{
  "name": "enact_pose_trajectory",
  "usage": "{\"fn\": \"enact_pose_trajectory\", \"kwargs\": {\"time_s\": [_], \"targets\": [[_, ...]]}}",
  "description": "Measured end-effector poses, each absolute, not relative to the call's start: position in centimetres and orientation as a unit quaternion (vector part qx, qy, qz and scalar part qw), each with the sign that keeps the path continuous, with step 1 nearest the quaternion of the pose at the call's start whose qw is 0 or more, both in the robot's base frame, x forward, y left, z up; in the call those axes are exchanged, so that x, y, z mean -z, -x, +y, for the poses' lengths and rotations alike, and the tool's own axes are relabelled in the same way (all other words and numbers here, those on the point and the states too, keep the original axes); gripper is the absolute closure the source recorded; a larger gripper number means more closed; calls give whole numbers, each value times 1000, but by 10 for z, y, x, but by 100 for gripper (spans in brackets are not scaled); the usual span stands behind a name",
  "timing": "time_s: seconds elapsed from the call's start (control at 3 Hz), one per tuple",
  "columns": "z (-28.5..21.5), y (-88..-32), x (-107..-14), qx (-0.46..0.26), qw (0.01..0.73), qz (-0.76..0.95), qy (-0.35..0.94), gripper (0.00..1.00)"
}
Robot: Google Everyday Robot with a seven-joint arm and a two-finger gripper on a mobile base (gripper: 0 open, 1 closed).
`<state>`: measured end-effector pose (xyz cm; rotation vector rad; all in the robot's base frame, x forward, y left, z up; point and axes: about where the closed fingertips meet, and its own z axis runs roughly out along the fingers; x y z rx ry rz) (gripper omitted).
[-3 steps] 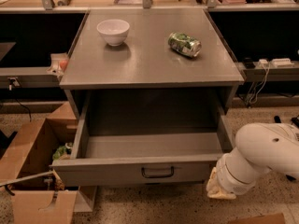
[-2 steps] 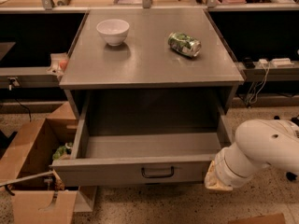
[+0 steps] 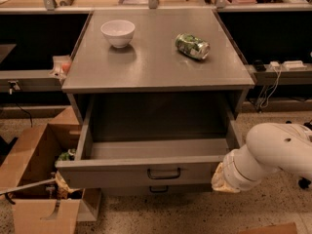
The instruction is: Close top drawer
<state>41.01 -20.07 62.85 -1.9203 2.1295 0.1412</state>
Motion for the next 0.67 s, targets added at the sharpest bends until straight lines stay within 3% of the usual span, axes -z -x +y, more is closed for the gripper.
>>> {"fn": "enact_pose_trajectory", "kwargs": {"time_s": [0.33,0.67], "targets": [[-201,-410,-628,-49,135,735,663,51],[-201,-410,-628,-49,135,735,663,28]]}}
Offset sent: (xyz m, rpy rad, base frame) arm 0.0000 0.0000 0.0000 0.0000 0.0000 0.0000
